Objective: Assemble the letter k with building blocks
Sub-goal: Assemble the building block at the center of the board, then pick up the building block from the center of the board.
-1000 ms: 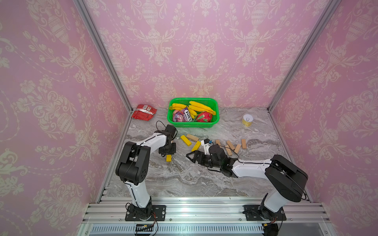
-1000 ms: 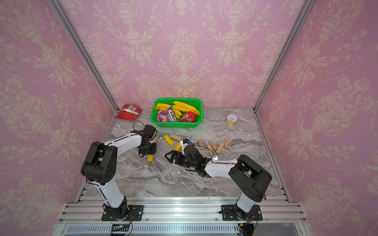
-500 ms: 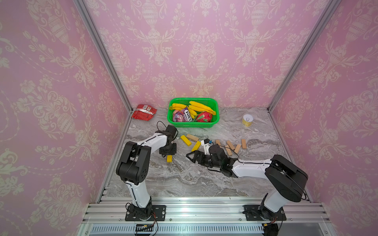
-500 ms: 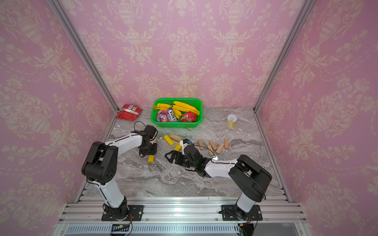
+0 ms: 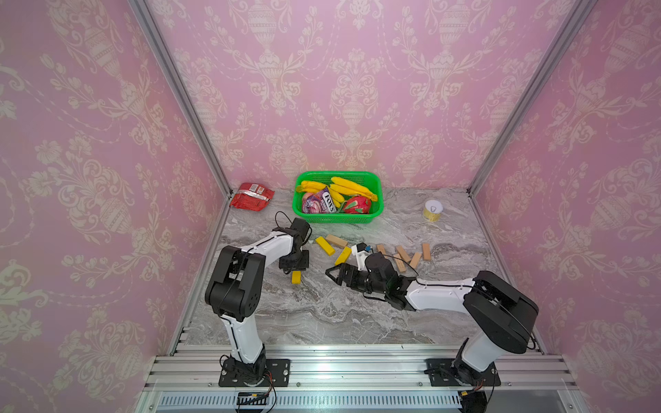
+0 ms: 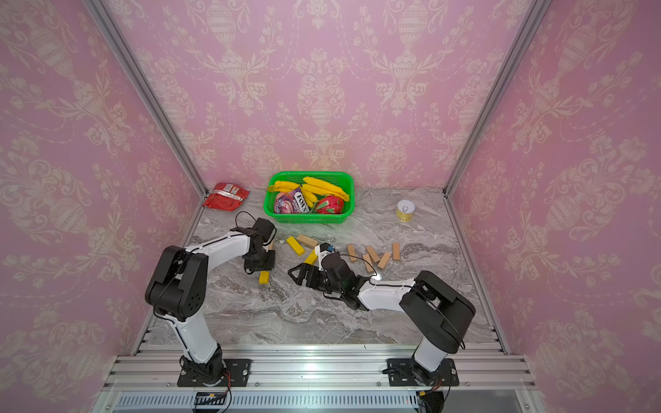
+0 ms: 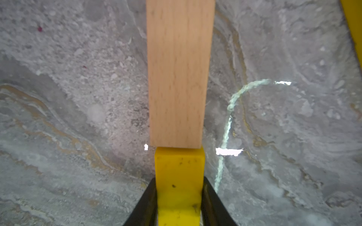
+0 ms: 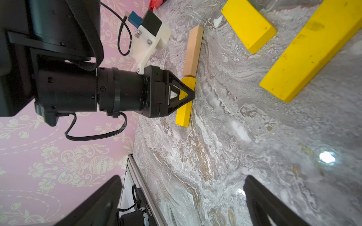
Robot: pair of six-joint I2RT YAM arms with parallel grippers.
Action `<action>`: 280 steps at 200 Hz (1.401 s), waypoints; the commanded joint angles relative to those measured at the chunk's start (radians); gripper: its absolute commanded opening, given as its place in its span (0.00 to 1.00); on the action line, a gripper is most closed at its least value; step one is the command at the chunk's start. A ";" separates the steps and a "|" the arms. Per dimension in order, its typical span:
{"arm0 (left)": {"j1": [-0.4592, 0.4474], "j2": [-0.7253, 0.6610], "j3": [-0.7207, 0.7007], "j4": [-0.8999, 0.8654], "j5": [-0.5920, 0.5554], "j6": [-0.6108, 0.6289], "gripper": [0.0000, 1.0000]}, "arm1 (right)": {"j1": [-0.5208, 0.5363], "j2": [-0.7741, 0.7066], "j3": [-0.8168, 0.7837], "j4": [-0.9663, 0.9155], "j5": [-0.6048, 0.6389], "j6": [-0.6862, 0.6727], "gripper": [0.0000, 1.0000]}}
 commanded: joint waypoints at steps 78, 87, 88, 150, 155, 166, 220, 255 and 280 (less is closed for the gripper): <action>-0.003 -0.026 0.012 -0.033 -0.038 0.009 0.46 | -0.007 0.019 0.021 0.010 -0.007 0.002 1.00; -0.003 -0.040 0.012 -0.041 -0.041 0.005 0.47 | -0.006 0.019 0.021 0.011 -0.007 0.002 1.00; -0.003 -0.042 0.012 -0.043 -0.041 0.005 0.47 | -0.006 0.018 0.021 0.011 -0.007 0.002 1.00; -0.030 -0.159 0.043 -0.063 0.026 -0.017 0.48 | -0.014 -0.013 0.007 0.013 0.014 -0.006 1.00; -0.035 -0.161 0.052 -0.063 0.027 -0.019 0.48 | -0.014 -0.020 0.015 -0.011 0.023 -0.014 1.00; -0.046 -0.159 0.076 -0.069 0.031 -0.030 0.48 | -0.014 -0.042 0.052 -0.096 0.038 -0.047 1.00; -0.072 -0.053 0.199 -0.009 0.120 -0.162 0.49 | -0.016 -0.098 0.227 -0.474 0.141 -0.312 1.00; -0.098 0.045 0.299 -0.020 0.075 -0.236 0.47 | -0.073 -0.194 -0.026 -0.123 0.083 -0.204 1.00; -0.102 0.095 0.326 0.005 0.078 -0.291 0.46 | -0.081 -0.260 -0.129 0.001 0.079 -0.188 1.00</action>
